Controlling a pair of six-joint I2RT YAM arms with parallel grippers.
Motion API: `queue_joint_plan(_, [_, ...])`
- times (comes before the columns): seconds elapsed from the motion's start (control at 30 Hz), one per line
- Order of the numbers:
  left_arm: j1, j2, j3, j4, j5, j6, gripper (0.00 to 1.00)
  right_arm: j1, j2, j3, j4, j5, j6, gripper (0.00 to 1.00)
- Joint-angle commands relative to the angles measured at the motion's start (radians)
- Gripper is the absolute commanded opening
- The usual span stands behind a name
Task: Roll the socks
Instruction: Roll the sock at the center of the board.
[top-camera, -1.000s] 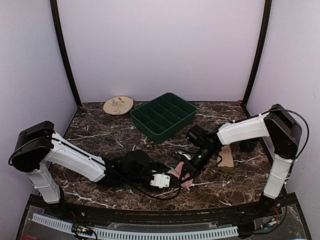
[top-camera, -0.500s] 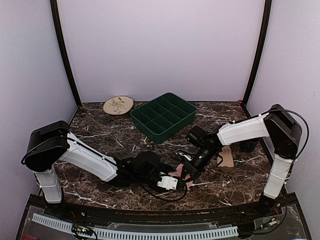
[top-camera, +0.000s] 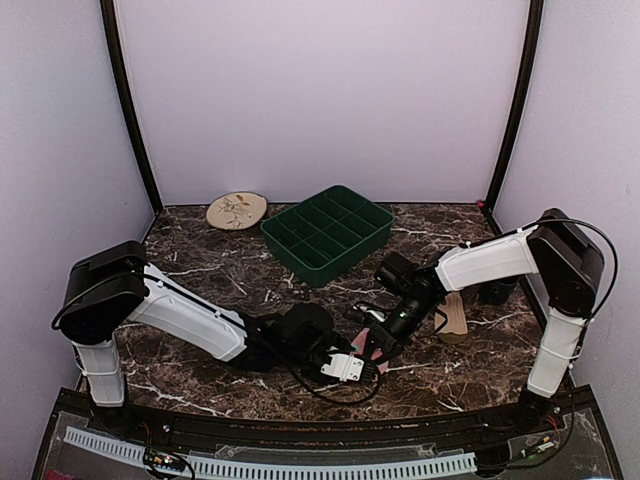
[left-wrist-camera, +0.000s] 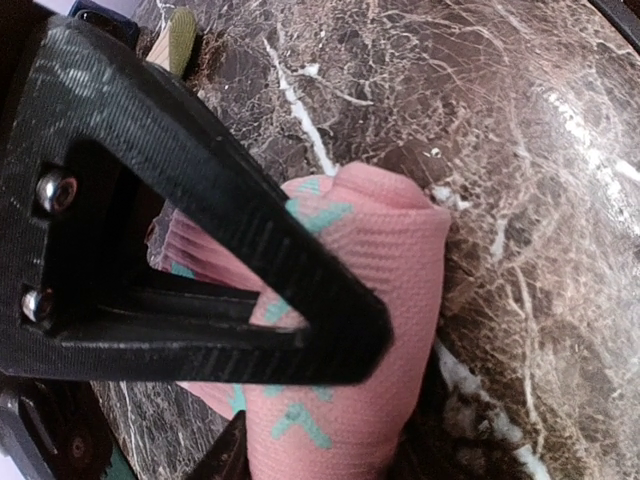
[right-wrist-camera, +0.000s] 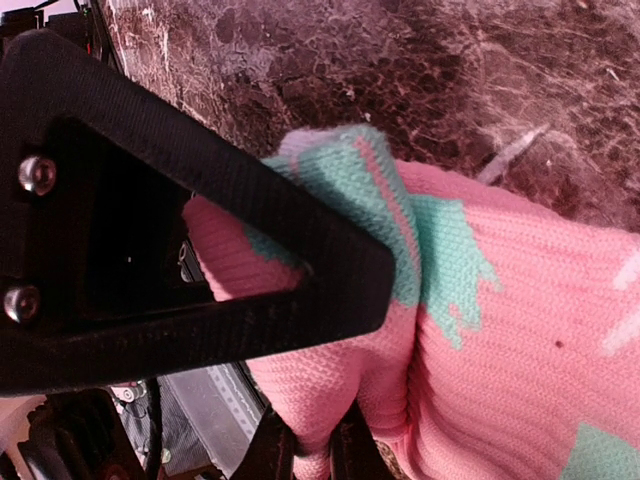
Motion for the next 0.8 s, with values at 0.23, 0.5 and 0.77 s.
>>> queue_joint_plan(0.23, [0.024,-0.042,0.004,-0.103,0.009,-0.049,0.04,-0.001,0.012,-0.006,-0.016,-0.013,-0.013,0.0])
queue_joint_plan(0.5, [0.048,-0.052,0.046,-0.259,0.099,-0.078,0.0,-0.001,0.027,0.025,-0.029,0.022,-0.009,0.04])
queue_joint_plan(0.77, [0.059,-0.062,0.081,-0.41,0.172,-0.098,0.0,-0.009,-0.008,0.039,-0.018,0.08,0.039,0.32])
